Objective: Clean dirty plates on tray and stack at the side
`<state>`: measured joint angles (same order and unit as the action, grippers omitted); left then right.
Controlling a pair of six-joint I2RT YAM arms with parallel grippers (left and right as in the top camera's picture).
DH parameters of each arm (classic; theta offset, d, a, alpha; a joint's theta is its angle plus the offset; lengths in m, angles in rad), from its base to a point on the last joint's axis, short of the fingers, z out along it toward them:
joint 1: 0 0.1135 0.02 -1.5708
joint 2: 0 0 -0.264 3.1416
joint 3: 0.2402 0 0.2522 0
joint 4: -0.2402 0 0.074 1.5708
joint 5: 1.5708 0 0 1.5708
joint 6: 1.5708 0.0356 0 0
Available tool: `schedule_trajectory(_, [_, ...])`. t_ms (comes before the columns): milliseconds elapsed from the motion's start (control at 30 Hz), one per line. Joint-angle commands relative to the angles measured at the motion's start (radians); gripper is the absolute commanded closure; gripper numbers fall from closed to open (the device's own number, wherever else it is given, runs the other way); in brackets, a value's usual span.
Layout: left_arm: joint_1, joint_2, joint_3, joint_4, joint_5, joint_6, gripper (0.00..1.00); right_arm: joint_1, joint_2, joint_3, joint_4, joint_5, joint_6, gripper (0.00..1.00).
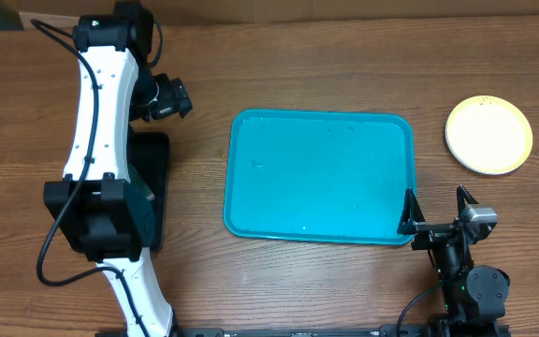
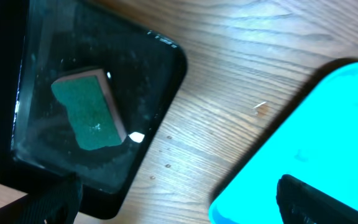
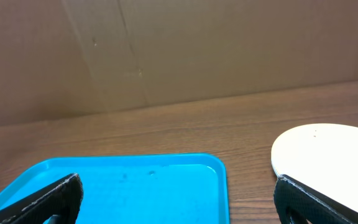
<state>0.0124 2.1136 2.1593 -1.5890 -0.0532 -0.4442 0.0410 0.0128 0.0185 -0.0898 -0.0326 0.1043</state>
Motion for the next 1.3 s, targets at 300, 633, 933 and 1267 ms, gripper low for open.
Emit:
schedule_trajectory(300, [-0.008, -0.430, -0.293, 0.183, 0.001, 0.005, 0.00, 0.005, -0.010, -0.011, 0.006, 0.013, -0.004, 0.00])
schedule_trajectory(633, [-0.014, -0.855, -0.770, 0.460, 0.002, 0.085, 0.00, 0.005, -0.010, -0.011, 0.006, 0.013, -0.004, 0.00])
schedule_trajectory(933, [-0.014, -1.234, -1.224, 0.764, 0.019, 0.098, 0.00, 0.005, -0.010, -0.011, 0.006, 0.013, -0.004, 0.00])
schedule_trajectory(1267, [-0.014, -1.627, -1.677, 1.203, 0.185, 0.280, 0.00, 0.005, -0.010, -0.011, 0.005, 0.013, -0.004, 0.00])
